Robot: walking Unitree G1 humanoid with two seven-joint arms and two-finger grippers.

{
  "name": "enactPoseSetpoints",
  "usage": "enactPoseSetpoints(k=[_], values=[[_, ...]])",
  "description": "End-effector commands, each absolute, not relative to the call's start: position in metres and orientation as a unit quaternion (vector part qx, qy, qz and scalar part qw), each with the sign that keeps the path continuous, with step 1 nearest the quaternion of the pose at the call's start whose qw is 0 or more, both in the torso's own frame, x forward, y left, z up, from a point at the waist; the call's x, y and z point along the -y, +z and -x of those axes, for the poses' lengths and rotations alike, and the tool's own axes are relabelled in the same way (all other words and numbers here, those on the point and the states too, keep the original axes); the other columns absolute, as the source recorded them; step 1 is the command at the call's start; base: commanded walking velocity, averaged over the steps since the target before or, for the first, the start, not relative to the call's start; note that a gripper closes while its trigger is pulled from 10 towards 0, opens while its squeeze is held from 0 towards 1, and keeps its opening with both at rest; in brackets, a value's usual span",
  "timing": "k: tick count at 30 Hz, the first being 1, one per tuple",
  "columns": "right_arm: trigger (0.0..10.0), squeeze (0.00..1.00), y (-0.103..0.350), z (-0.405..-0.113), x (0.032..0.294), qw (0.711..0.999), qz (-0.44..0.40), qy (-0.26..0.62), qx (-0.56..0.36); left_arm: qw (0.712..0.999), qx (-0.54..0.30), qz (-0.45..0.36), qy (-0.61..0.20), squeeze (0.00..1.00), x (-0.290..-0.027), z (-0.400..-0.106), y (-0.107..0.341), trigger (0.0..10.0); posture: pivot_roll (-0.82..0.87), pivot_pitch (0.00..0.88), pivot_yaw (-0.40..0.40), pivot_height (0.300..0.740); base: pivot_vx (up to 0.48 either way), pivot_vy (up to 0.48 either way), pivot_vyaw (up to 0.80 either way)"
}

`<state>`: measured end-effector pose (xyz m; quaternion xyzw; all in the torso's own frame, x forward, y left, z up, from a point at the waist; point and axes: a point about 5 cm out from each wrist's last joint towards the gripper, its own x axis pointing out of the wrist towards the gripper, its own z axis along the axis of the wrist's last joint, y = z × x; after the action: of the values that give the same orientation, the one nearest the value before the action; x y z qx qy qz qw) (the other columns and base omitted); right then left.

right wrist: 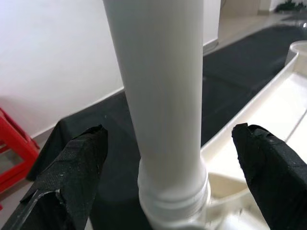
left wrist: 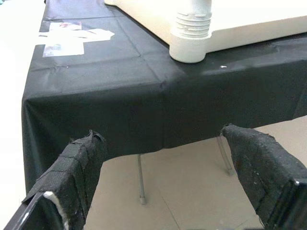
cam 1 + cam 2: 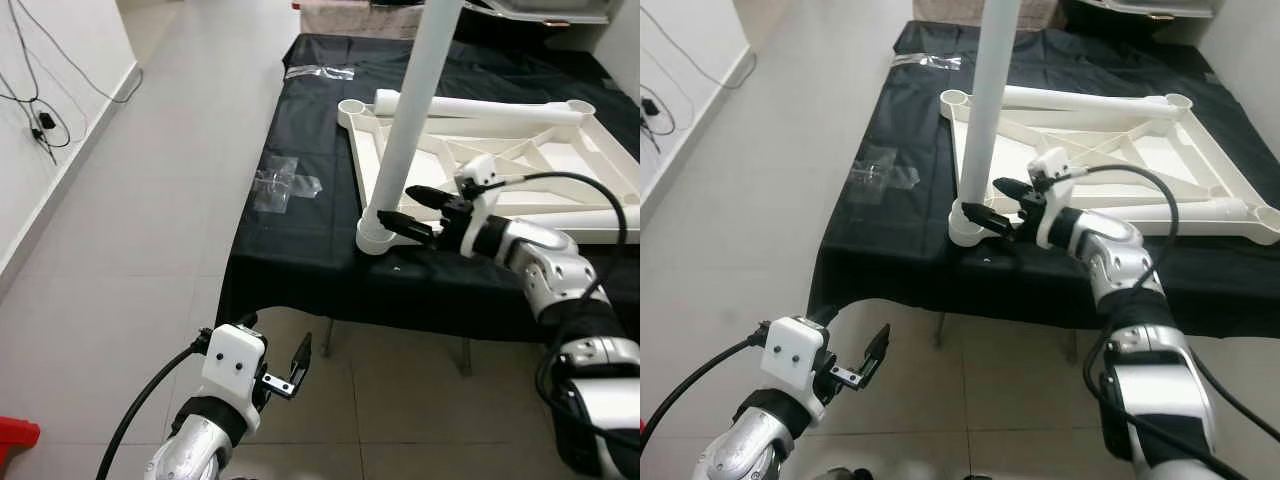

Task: Building children table

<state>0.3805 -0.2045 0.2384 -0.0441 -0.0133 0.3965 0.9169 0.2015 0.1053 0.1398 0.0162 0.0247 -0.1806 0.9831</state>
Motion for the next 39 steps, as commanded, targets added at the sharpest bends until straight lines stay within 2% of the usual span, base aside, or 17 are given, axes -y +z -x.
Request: enactPoseSetpoints(k=[1,8,17,23,39], values=[[10.0,0.0,0.24,-0.383,0.202,0.917,0.045,0.396,0.018,0.982,-0.034,-0.019,-0.185,0.0,-0.104,-0.198,0.137,10.0,0.1,0.218,-0.056,0.74,0.0,0.0,0.0],[10.0,0.0,0.249,-0.389,0.195,0.915,0.043,0.399,0.036,0.982,-0.035,-0.02,-0.187,0.0,-0.103,-0.197,0.137,10.0,0.1,0.21,-0.058,0.74,0.0,0.0,0.0],[10.0,0.0,0.261,-0.397,0.173,0.907,0.034,0.416,0.06,0.981,-0.036,-0.02,-0.189,0.0,-0.102,-0.197,0.136,10.0,0.1,0.201,-0.066,0.74,0.0,0.0,0.0],[10.0,0.0,0.269,-0.402,0.164,0.912,0.025,0.401,0.078,0.981,-0.037,-0.02,-0.189,0.0,-0.101,-0.196,0.135,10.0,0.1,0.194,-0.075,0.74,0.0,0.0,0.0],[10.0,0.0,0.273,-0.406,0.164,0.92,0.025,0.38,0.087,0.981,-0.037,-0.018,-0.189,0.0,-0.099,-0.197,0.135,10.0,0.1,0.203,-0.076,0.74,0.0,0.0,0.0]])
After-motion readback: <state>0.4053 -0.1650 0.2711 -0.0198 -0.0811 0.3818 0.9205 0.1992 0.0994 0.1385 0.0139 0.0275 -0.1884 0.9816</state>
